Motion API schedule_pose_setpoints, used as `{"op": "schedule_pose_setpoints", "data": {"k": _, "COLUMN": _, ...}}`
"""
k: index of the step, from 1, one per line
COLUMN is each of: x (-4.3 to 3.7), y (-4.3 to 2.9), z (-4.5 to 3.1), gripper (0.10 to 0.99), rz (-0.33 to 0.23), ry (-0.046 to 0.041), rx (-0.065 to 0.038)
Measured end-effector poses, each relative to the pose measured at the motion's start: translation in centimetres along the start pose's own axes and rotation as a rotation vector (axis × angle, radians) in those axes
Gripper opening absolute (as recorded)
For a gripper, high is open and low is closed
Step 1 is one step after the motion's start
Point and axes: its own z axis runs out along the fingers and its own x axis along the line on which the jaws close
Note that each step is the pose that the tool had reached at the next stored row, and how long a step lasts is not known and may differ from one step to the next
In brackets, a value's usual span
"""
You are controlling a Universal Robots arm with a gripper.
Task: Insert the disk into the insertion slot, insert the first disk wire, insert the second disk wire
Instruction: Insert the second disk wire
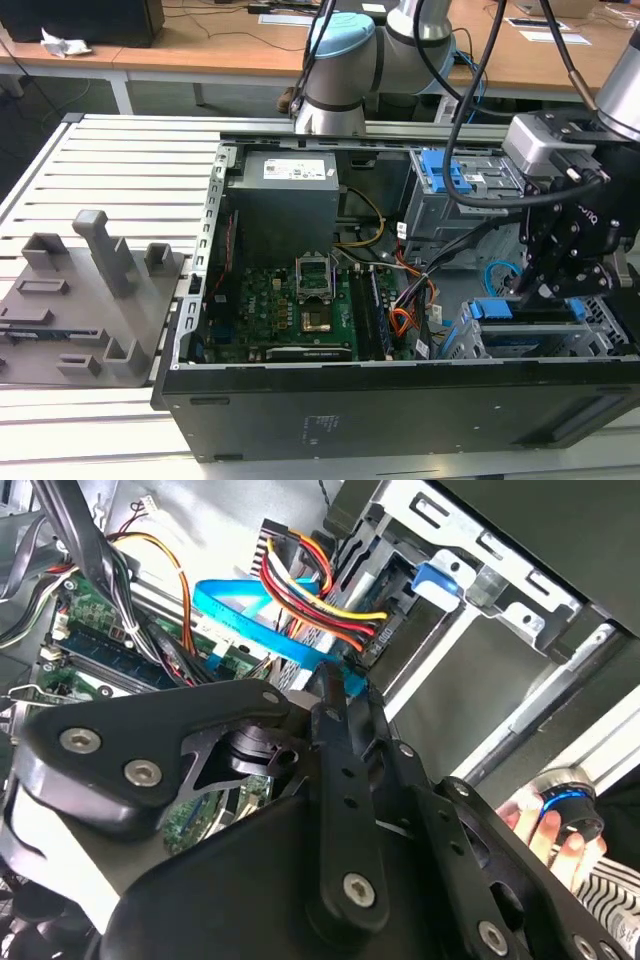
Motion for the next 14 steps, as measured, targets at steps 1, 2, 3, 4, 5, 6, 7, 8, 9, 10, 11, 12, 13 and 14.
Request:
{"op": "schedule_pose_setpoints", "data": {"k": 1, "x": 0.03, "y": 0.01, "z": -0.36, "gripper": 0.239, "rz": 0.0, "ry": -0.0001, "rx": 0.0}}
{"op": "schedule_pose_setpoints", "data": {"k": 2, "x": 0.03, "y": 0.02, "z": -0.62, "gripper": 0.239, "rz": 0.0, "ry": 0.0001, "rx": 0.0}}
{"op": "schedule_pose_setpoints", "data": {"k": 3, "x": -0.07, "y": 0.03, "z": -1.0, "gripper": 0.239, "rz": 0.0, "ry": 0.0, "rx": 0.0}}
{"op": "schedule_pose_setpoints", "data": {"k": 4, "x": -0.14, "y": 0.05, "z": -1.41, "gripper": 0.227, "rz": 0.0, "ry": 0.0001, "rx": 0.0}}
{"op": "schedule_pose_setpoints", "data": {"k": 5, "x": -0.15, "y": 0.07, "z": -1.86, "gripper": 0.161, "rz": 0.0, "ry": 0.0001, "rx": 0.0}}
{"op": "schedule_pose_setpoints", "data": {"k": 6, "x": -0.16, "y": 0.21, "z": -1.91, "gripper": 0.106, "rz": 0.0, "ry": -0.0002, "rx": 0.0}}
{"op": "schedule_pose_setpoints", "data": {"k": 7, "x": -0.15, "y": 0.59, "z": -1.9, "gripper": 0.106, "rz": 0.0, "ry": -0.0001, "rx": 0.002}}
{"op": "schedule_pose_setpoints", "data": {"k": 8, "x": -0.15, "y": 0.76, "z": -1.9, "gripper": 0.106, "rz": 0.0, "ry": 0.0, "rx": 0.002}}
{"op": "schedule_pose_setpoints", "data": {"k": 9, "x": -0.15, "y": 0.94, "z": -1.9, "gripper": 0.106, "rz": 0.0, "ry": 0.0001, "rx": 0.002}}
{"op": "schedule_pose_setpoints", "data": {"k": 10, "x": -0.15, "y": 0.98, "z": -1.9, "gripper": 0.106, "rz": 0.0, "ry": 0.0001, "rx": 0.003}}
{"op": "schedule_pose_setpoints", "data": {"k": 11, "x": -0.15, "y": 0.98, "z": -1.9, "gripper": 0.106, "rz": 0.0, "ry": 0.0001, "rx": 0.003}}
{"op": "schedule_pose_setpoints", "data": {"k": 12, "x": -0.15, "y": 0.99, "z": -1.9, "gripper": 0.106, "rz": 0.0, "ry": 0.0001, "rx": 0.003}}
{"op": "schedule_pose_setpoints", "data": {"k": 13, "x": -0.15, "y": 0.99, "z": -1.9, "gripper": 0.106, "rz": 0.0, "ry": 0.0001, "rx": 0.003}}
{"op": "schedule_pose_setpoints", "data": {"k": 14, "x": -0.15, "y": 0.99, "z": -1.9, "gripper": 0.106, "rz": 0.0, "ry": 0.0001, "rx": 0.003}}
